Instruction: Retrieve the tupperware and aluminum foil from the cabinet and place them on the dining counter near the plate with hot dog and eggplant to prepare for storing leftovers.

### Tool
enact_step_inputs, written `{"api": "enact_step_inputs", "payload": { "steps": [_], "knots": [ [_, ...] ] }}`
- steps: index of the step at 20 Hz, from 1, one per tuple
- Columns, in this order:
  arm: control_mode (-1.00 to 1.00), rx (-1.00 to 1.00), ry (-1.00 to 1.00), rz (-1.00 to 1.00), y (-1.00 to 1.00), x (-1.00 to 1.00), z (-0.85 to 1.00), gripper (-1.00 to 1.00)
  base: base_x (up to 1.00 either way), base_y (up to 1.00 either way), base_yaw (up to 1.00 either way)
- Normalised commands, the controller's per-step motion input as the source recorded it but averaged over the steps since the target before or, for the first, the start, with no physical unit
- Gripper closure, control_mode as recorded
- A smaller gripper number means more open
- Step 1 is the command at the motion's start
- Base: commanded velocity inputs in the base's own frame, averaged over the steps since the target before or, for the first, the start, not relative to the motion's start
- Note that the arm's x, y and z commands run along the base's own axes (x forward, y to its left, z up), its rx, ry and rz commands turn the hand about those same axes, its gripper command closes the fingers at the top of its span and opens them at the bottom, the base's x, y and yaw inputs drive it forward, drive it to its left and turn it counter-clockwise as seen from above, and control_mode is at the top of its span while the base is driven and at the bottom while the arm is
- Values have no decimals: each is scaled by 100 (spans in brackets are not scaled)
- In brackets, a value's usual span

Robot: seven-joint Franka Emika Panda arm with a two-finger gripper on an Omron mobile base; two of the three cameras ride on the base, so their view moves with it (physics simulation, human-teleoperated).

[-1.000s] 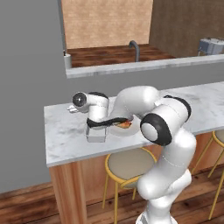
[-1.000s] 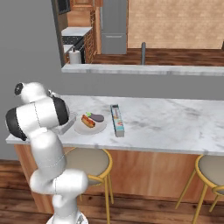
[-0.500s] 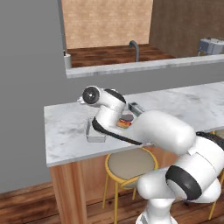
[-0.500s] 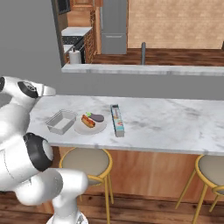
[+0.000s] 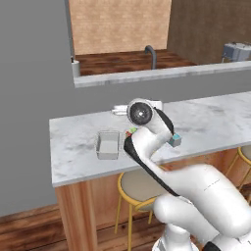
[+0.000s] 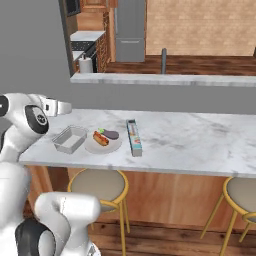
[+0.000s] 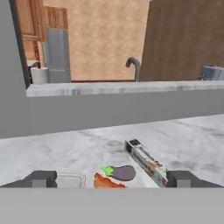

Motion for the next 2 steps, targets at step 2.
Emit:
{"api": "enact_step_inputs", "payload": {
  "steps": [2],
  "knots": [
    [-100,14,-5,10,-100,-70,0,-100,0,0,0]
  ]
}}
